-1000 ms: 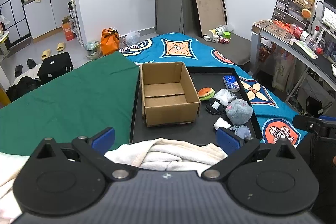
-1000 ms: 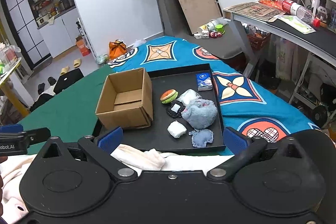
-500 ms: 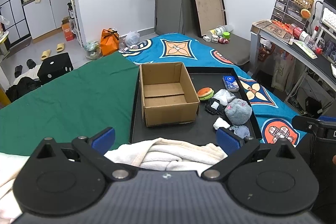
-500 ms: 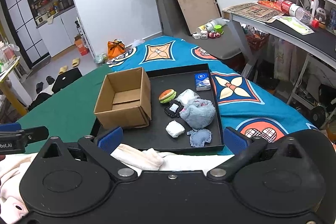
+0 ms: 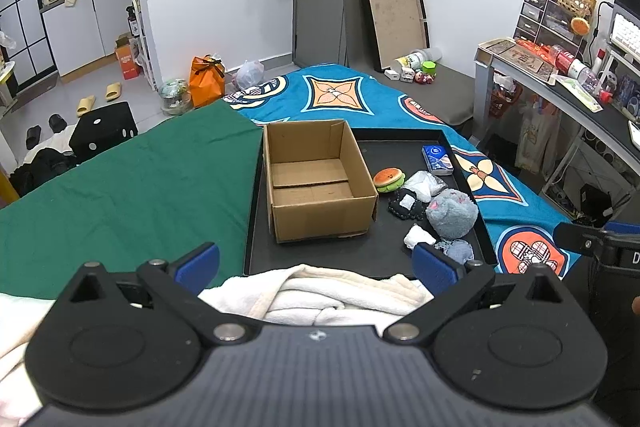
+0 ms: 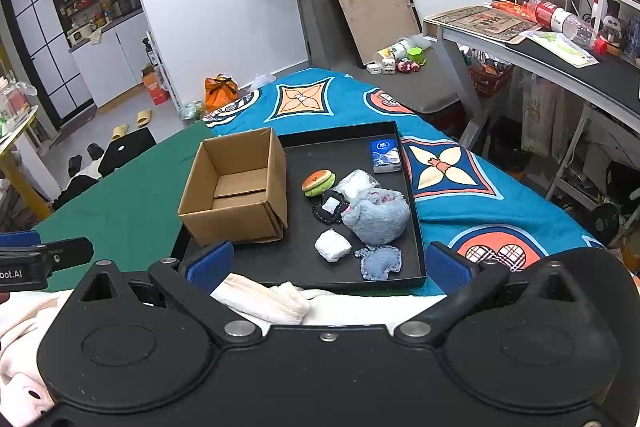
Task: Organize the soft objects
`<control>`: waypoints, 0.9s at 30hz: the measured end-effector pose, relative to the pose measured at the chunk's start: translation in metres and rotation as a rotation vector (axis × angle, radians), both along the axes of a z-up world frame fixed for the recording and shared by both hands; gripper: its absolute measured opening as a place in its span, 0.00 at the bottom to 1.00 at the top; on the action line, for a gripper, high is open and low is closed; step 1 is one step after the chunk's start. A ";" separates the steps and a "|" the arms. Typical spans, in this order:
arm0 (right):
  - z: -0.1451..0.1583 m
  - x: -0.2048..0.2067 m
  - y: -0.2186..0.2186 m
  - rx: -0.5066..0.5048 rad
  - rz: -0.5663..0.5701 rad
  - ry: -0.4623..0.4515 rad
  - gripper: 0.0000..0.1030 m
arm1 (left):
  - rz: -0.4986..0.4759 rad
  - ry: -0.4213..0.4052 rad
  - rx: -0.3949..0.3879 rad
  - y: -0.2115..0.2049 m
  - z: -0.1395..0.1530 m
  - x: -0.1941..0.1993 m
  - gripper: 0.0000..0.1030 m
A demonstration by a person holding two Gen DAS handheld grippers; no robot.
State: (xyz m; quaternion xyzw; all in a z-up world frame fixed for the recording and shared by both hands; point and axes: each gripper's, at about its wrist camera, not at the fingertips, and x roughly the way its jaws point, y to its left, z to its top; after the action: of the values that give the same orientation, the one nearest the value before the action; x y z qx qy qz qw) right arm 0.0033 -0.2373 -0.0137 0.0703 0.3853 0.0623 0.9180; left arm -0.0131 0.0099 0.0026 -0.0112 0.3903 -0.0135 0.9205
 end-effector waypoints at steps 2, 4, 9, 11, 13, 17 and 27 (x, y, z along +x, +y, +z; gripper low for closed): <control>0.001 0.000 0.000 -0.002 0.002 -0.002 1.00 | 0.000 -0.001 0.000 -0.001 0.000 0.001 0.99; 0.001 0.000 0.000 -0.002 0.004 -0.002 1.00 | 0.001 0.000 -0.001 -0.001 0.000 0.000 0.99; 0.001 0.000 0.001 -0.001 0.004 -0.001 1.00 | 0.002 -0.001 -0.002 -0.001 0.001 0.001 0.99; 0.002 0.000 0.001 0.002 0.006 -0.002 1.00 | 0.002 -0.001 -0.004 -0.001 0.001 0.002 0.99; 0.003 0.000 0.002 -0.001 0.008 -0.003 1.00 | 0.002 -0.001 -0.004 -0.001 0.001 0.002 0.99; 0.004 0.002 0.004 -0.003 0.013 -0.004 1.00 | 0.003 -0.001 -0.005 -0.001 0.000 0.001 0.99; 0.004 0.005 0.005 0.001 0.010 -0.004 1.00 | 0.005 -0.003 -0.008 0.001 0.003 0.005 0.99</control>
State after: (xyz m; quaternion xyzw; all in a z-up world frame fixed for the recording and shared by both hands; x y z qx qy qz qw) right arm 0.0080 -0.2320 -0.0093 0.0686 0.3838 0.0674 0.9184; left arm -0.0078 0.0109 0.0052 -0.0157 0.3891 -0.0128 0.9210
